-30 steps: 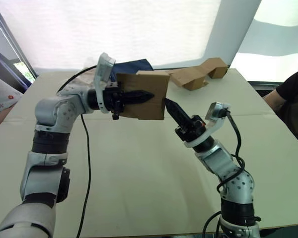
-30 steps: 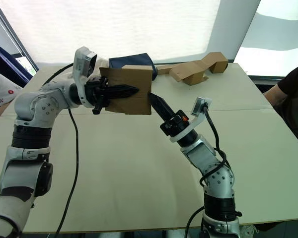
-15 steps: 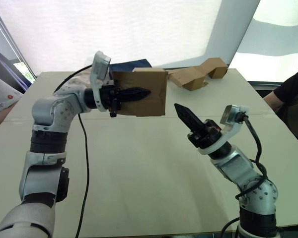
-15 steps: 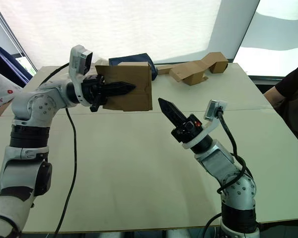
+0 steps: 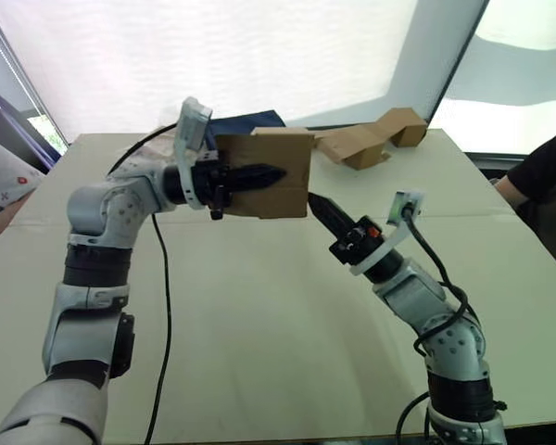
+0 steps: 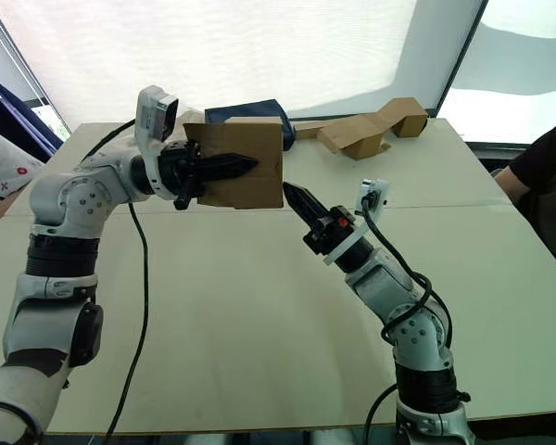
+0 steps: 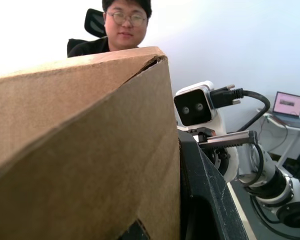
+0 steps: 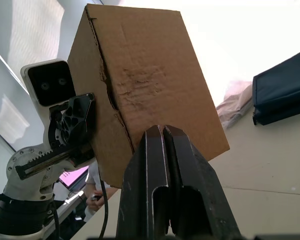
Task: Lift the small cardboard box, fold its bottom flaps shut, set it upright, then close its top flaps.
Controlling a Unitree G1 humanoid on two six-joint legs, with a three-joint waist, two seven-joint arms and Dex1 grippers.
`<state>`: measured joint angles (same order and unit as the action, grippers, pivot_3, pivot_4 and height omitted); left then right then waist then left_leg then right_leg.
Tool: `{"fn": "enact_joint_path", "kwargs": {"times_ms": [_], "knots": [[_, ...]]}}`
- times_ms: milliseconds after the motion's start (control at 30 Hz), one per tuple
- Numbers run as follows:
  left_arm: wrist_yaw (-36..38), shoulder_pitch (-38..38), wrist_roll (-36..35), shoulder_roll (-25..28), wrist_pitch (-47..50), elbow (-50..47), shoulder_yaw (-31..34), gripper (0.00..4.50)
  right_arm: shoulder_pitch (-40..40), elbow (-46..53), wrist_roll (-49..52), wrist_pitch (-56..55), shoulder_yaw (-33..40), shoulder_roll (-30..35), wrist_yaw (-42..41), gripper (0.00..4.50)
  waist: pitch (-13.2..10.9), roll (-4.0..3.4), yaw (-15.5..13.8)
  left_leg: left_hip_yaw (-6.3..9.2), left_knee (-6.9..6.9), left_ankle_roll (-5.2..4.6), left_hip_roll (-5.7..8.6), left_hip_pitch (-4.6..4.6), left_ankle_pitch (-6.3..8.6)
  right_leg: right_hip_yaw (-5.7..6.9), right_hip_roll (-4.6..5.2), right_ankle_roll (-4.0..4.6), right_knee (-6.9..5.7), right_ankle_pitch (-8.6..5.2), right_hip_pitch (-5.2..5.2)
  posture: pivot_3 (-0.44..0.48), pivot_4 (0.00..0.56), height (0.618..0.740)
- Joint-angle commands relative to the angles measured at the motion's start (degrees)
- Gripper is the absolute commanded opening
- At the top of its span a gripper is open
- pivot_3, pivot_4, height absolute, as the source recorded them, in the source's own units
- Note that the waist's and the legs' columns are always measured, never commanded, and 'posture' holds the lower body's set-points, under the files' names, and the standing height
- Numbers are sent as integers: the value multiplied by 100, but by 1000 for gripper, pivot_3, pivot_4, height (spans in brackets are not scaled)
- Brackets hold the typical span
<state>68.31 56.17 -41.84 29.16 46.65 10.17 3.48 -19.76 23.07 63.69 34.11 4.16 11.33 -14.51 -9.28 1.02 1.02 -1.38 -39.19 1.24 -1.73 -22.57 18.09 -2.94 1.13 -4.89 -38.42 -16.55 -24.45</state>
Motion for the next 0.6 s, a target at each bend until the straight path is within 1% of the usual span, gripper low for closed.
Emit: {"fn": "enact_joint_path", "kwargs": {"times_ms": [33, 200, 300, 433, 533, 600], "knots": [[-94, 102, -105, -87, -105, -209, 135, 0, -134, 152, 23, 61, -222, -145, -154, 41, 0, 0, 1, 0, 0, 0, 0, 0, 0, 0, 0, 0, 0, 0, 0, 0, 150, 740], [-145, 16, -147, -163, -43, -331, 127, 0, -126, 191, -63, 85, -260, -231, -155, 41, 0, 0, 9, 1, 0, 0, 0, 0, 0, 0, 0, 0, 0, 0, 0, 0, 150, 740], [-88, -28, -135, -102, 11, -391, 81, 0, -30, 285, -20, 101, -126, -132, -151, 41, 0, 0, 9, 1, 0, 1, -1, 1, -1, 0, -1, 0, -2, 0, 0, 0, 150, 740], [170, -80, -130, 178, 245, -619, -103, 0, 285, 419, 61, 243, 254, 381, -231, 41, 0, 0, 5, 1, 1, 1, 0, 0, -1, 0, 0, 0, 0, 0, 0, 0, 150, 740], [313, -105, 105, 450, 306, -812, -448, 0, 614, 428, 140, 333, 558, 785, -377, 41, 0, 0, -19, 1, 0, 1, 2, -1, -1, 0, 2, 0, 1, 0, 1, 0, 150, 740], [332, -28, 431, 661, 286, -870, -827, 0, 841, 528, 163, 409, 700, 1070, -452, 41, 0, 0, -17, 0, 0, 1, 3, -1, 0, -1, 2, 0, 3, 0, 2, 0, 150, 740]]}}
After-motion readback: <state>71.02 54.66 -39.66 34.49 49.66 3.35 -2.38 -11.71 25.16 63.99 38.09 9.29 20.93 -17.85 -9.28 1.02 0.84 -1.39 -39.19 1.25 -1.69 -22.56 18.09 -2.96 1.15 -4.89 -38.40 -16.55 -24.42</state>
